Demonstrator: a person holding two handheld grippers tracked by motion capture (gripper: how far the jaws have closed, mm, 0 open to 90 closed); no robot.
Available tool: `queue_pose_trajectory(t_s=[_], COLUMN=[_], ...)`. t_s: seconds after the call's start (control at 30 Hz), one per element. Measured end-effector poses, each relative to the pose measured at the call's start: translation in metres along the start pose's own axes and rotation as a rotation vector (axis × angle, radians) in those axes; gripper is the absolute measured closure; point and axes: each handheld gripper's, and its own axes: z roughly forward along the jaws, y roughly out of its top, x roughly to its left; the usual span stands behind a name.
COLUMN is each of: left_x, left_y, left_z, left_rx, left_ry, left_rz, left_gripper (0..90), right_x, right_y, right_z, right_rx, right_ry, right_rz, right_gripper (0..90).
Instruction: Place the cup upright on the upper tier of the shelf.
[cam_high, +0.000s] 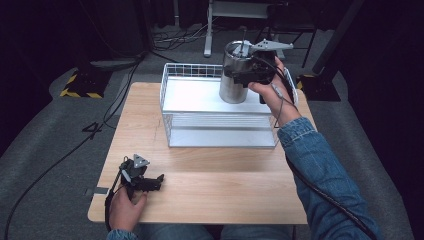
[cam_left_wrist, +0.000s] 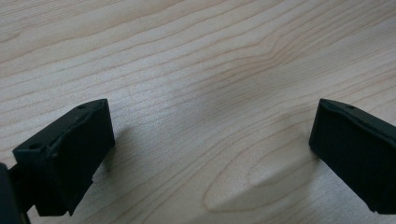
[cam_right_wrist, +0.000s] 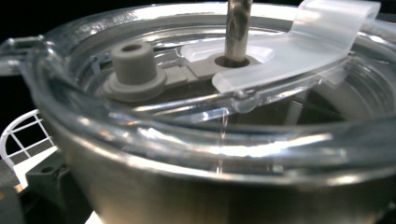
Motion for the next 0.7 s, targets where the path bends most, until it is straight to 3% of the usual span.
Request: queue_pose_trajectory(t_s=[0.2,0.37,0.47,0.7], left_x=[0.0,0.0,0.0,0.0], left_y=[0.0,0.0,0.0,0.0], left_z=[0.0,0.0,0.0,0.0], left_rx=[-0.001,0.0,0.0,0.001], left_ry=[-0.002,0.0,0.0,0.0], left_rz=[-0.005,0.0,0.001,0.0], left_gripper=[0.4,0.4,0.4,0.5], right_x=[-0.001,-0.002,-0.004,-0.008], right_y=[-0.002,0.0,-0.001,-0.005], right_z=[-0.005,-0.009,-0.016,-0.031], right_rx=[-0.007,0.012,0.024,0.016], right_ry=[-0.001,0.004,0.037,0.063], right_rz=[-0.028,-0.019,-0.028,-0.02], right_gripper=[0.0,0.0,0.0,0.0])
